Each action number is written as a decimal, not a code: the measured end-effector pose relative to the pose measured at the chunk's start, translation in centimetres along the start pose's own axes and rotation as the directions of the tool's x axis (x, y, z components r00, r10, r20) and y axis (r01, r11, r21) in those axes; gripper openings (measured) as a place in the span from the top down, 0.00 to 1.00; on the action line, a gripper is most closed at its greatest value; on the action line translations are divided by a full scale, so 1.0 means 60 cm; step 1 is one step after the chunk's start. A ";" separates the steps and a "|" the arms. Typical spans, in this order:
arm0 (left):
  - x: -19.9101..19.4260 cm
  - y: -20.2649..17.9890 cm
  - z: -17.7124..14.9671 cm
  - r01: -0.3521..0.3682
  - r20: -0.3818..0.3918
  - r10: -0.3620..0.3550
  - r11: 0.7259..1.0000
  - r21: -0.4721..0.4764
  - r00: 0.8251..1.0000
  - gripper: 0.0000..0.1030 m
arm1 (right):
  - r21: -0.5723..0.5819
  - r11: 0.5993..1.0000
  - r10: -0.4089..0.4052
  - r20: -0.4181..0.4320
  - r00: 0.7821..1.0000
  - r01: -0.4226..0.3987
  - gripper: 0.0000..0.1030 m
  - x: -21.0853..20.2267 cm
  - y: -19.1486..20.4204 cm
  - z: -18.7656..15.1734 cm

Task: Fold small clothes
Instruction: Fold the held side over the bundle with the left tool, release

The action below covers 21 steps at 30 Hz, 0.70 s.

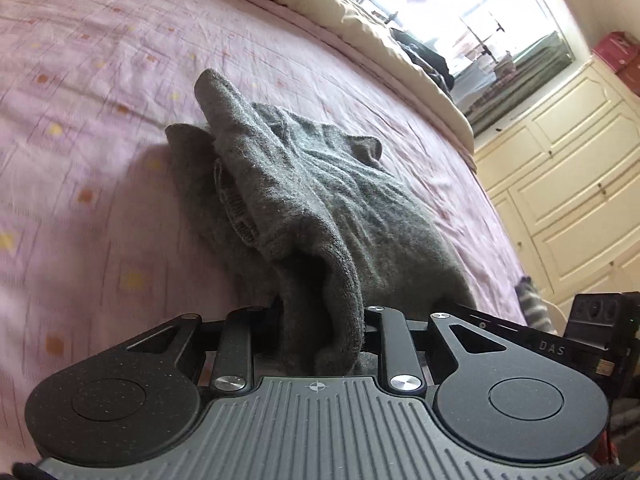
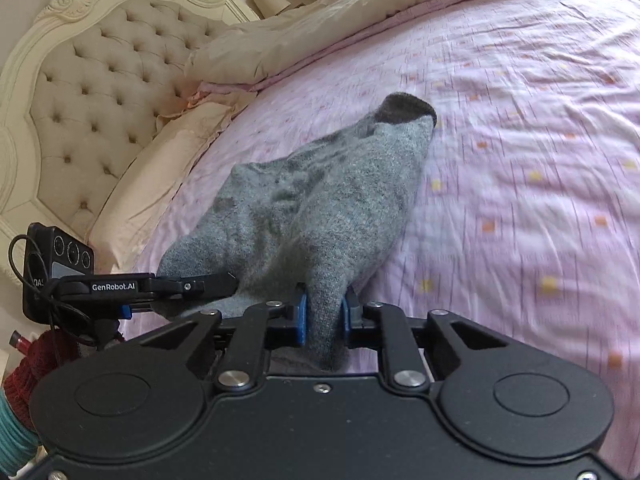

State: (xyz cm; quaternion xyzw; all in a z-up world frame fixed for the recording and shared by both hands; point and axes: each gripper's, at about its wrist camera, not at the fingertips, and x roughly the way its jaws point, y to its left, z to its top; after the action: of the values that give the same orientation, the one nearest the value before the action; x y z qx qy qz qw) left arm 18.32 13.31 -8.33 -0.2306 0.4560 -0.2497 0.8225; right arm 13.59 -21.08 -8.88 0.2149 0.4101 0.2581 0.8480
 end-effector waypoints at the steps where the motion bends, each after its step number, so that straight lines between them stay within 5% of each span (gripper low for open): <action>1: -0.007 -0.005 -0.019 0.002 -0.010 -0.003 1.000 -0.006 1.000 0.77 | 0.011 1.000 0.001 -0.018 1.000 -0.001 0.75 -0.011 0.001 -0.020; 5: -0.035 -0.016 -0.087 0.020 -0.031 -0.020 1.000 -0.005 0.999 0.77 | -0.017 0.999 -0.043 -0.055 0.998 0.042 0.71 -0.042 0.010 -0.083; 9: -0.050 -0.021 -0.122 -0.139 -0.008 0.140 0.988 0.075 0.990 0.71 | -0.070 0.989 -0.132 -0.008 0.991 0.131 0.68 -0.067 0.020 -0.106; 12: -0.086 -0.034 -0.127 -0.263 0.104 0.252 0.959 0.109 0.962 0.63 | -0.120 0.977 -0.169 0.080 0.982 0.177 0.63 -0.093 0.034 -0.105; 15: -0.115 -0.076 -0.130 -0.368 0.252 0.319 0.913 0.179 0.914 0.52 | -0.198 0.955 -0.183 0.184 0.966 0.219 0.53 -0.108 0.054 -0.101; 18: -0.115 -0.121 -0.123 -0.395 0.344 0.298 0.881 0.261 0.890 0.37 | -0.231 0.946 -0.172 0.230 0.958 0.226 0.53 -0.100 0.068 -0.090; 21: -0.080 -0.150 -0.105 -0.363 0.361 0.247 0.882 0.301 0.899 0.33 | -0.260 0.942 -0.143 0.270 0.952 0.215 0.46 -0.087 0.077 -0.085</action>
State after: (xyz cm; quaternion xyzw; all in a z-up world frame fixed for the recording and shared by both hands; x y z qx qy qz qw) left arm 8.87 8.40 -2.81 -0.0369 0.2973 -0.1553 0.9413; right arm 5.47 -19.91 -6.08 0.0821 0.2775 0.2072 0.9345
